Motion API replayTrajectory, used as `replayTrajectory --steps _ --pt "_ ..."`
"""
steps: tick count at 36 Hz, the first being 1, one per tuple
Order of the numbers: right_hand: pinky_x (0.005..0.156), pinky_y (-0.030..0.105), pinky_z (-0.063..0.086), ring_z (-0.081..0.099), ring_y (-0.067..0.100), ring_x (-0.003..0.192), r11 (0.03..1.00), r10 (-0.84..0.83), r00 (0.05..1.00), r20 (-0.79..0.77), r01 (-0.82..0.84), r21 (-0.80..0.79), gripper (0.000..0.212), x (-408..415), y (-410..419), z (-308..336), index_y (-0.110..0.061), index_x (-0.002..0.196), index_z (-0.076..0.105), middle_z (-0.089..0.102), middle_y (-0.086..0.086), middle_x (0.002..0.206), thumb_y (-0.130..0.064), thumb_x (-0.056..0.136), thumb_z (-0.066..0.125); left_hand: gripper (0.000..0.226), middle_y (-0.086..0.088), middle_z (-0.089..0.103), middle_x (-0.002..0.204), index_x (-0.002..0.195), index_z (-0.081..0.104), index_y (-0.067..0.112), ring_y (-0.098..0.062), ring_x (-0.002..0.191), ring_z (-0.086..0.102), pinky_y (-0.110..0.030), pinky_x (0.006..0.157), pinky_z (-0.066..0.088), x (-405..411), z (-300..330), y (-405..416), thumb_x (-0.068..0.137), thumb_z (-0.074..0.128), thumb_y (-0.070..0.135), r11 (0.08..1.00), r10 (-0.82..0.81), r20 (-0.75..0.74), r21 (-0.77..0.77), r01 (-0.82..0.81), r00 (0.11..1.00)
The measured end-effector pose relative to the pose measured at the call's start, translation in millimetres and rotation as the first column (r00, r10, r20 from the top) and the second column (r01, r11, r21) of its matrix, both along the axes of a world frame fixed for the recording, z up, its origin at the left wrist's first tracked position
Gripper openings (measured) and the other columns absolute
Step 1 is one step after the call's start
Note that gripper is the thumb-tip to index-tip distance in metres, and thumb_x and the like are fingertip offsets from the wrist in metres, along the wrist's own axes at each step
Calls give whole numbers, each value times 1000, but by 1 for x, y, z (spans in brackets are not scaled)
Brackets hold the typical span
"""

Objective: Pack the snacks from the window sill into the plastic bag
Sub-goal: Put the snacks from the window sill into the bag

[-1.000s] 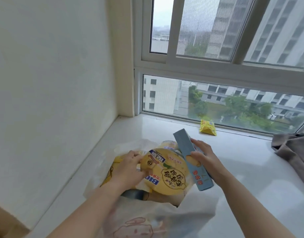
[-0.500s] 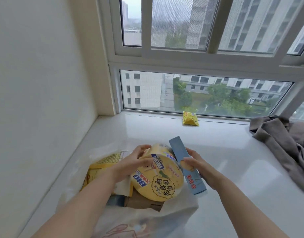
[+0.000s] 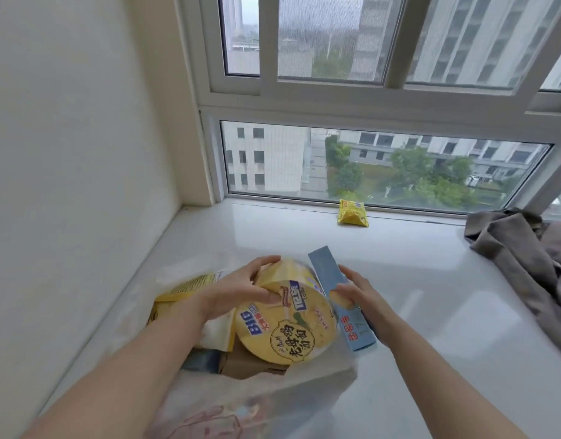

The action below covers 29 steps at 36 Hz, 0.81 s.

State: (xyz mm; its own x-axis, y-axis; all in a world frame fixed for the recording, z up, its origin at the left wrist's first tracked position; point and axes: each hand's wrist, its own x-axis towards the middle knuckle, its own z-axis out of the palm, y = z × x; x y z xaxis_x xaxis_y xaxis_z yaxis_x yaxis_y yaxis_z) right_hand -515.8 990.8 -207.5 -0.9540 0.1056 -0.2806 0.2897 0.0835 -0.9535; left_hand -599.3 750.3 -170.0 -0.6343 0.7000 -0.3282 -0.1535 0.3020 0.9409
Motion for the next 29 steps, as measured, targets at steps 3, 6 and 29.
replayTrajectory --steps 3,6,29 --pt "68 28 50 63 24 97 1000 6 999 -44 -7 -1 102 -6 -7 5 -32 141 35 48 8 134 -60 47 61 95 0 50 124 133 40 36 -20 106 61 -34 86 54 2 13 -16 47 80 28 995 93 -81 52 -89 992" --pt "64 27 48 62 20 87 997 16 993 -116 -25 -73 93 -9 -18 17 -35 136 40 52 9 127 -59 49 60 94 2 51 121 129 42 38 -10 102 61 -26 76 56 6 27 -36 42 79 36 951 293 -198 162 -263 936" --pt "102 30 32 30 16 129 659 499 813 299 -580 479 92 -47 -95 -3 -40 143 23 13 -10 147 -58 60 60 89 4 21 121 133 22 58 -22 128 28 -40 107 36 29 -16 -106 67 80 43 595 694 -534 46 -802 484"
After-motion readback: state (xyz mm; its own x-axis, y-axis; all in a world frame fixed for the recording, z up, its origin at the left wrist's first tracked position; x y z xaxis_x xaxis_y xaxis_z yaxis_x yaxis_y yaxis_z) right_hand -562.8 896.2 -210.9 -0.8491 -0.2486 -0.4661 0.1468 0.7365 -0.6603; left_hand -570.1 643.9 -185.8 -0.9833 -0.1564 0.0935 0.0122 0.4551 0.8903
